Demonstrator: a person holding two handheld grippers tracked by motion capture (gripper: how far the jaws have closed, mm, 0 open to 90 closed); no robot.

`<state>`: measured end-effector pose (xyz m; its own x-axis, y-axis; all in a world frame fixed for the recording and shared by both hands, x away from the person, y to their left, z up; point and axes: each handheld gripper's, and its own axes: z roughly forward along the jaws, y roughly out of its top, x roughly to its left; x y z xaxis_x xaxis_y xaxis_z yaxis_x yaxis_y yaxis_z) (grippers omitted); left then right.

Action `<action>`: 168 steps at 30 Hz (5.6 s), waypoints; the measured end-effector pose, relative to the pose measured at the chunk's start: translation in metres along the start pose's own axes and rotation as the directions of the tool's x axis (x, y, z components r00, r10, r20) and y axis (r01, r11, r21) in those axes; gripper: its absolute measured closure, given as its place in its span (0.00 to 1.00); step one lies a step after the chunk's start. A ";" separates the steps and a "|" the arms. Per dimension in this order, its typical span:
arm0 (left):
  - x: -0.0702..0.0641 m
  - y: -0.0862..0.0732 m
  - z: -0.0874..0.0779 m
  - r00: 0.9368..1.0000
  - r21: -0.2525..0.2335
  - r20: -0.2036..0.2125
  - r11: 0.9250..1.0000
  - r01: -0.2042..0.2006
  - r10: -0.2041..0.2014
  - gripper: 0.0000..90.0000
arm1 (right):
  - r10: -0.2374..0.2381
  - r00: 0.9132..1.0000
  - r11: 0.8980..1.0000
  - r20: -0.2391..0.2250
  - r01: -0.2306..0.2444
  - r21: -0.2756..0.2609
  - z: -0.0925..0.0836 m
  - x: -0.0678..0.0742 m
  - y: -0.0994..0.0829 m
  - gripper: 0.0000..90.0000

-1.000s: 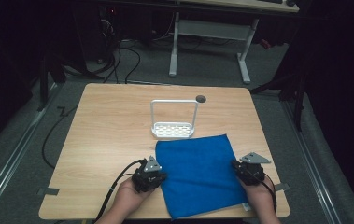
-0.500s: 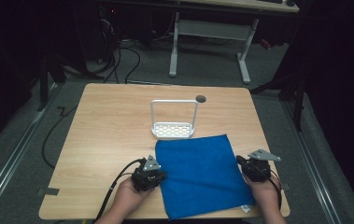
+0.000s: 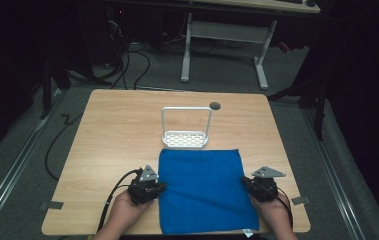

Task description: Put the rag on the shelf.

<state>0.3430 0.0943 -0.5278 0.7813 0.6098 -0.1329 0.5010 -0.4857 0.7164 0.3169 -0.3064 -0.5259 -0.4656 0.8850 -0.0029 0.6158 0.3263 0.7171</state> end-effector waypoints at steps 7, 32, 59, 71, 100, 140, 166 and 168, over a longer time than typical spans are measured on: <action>0.017 -0.023 -0.026 0.998 -0.013 -0.010 0.998 0.067 -0.067 0.94 | -0.044 0.996 0.999 -0.078 0.044 -0.001 0.004 0.030 0.004 1.00; 0.052 -0.008 -0.021 0.961 -0.181 -0.196 0.970 0.161 -0.196 0.64 | -0.036 0.998 0.993 -0.047 0.031 -0.113 -0.002 0.019 0.003 0.74; 0.089 0.031 0.025 0.954 -0.122 -0.230 0.979 0.165 -0.190 0.66 | -0.007 0.998 0.995 -0.058 0.001 -0.103 0.002 0.015 0.003 0.69; 0.089 0.034 0.030 0.963 -0.117 -0.202 0.981 0.157 -0.178 0.89 | 0.070 0.998 0.993 0.009 -0.069 -0.101 0.030 0.005 0.039 0.63; 0.081 0.029 0.020 0.975 -0.176 -0.188 0.980 0.088 -0.122 0.98 | 0.032 0.999 0.993 0.035 -0.027 -0.113 0.062 0.009 0.069 0.99; 0.012 0.069 -0.111 0.974 -0.647 -0.210 0.759 -0.075 -0.083 0.98 | -0.048 0.999 0.797 0.023 0.052 -0.602 -0.078 0.049 0.102 0.99; 0.031 0.135 -0.139 0.949 -0.677 -0.314 0.710 -0.196 -0.037 0.98 | -0.028 0.998 0.744 0.055 0.058 -0.666 -0.101 0.023 0.164 0.99; 0.036 0.139 -0.137 0.945 -0.661 -0.325 0.722 -0.204 -0.030 0.98 | -0.022 0.998 0.744 0.052 0.051 -0.666 -0.100 0.022 0.166 0.99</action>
<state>0.3899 0.1346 -0.3386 0.6024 0.7946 0.0751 -0.0436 -0.0611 0.9972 0.3454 -0.2665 -0.3370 -0.4453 0.8937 -0.0549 0.0112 0.0669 0.9977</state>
